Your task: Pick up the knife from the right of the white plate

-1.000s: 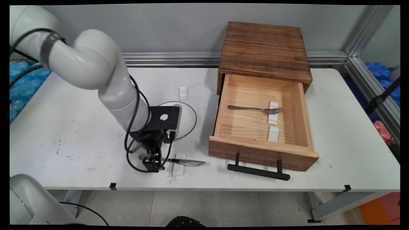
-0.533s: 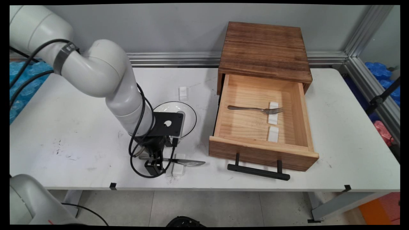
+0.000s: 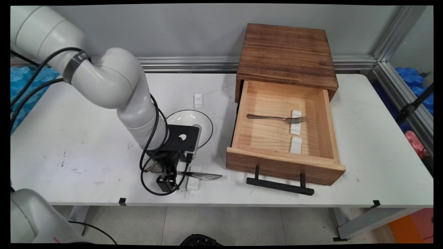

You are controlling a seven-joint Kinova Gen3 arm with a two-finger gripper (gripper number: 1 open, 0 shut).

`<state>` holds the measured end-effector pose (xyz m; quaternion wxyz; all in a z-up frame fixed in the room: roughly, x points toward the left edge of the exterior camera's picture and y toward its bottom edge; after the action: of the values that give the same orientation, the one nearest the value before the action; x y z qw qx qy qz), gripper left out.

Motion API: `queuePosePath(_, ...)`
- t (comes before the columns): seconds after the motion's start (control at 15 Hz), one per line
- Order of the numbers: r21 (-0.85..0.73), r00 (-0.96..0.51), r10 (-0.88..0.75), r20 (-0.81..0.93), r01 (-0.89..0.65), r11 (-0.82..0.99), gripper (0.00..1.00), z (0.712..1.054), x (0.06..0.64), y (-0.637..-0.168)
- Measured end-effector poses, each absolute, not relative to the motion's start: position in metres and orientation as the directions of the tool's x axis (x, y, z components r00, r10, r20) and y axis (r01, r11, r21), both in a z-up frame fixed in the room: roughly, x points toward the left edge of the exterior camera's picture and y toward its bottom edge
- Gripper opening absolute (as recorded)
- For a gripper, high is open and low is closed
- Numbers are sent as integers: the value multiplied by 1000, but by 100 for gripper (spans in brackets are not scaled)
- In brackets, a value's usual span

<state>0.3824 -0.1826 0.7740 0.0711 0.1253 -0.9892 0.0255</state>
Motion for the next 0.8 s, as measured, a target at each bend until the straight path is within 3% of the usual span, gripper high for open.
queuePosePath(0.53,-20,-964,-211,161,-217,976,100,775,389,-183)
queuePosePath(0.6,-20,-964,-209,162,-215,976,0,776,390,-183)
queuePosePath(0.8,-15,-964,-208,164,-214,977,0,776,395,-183)
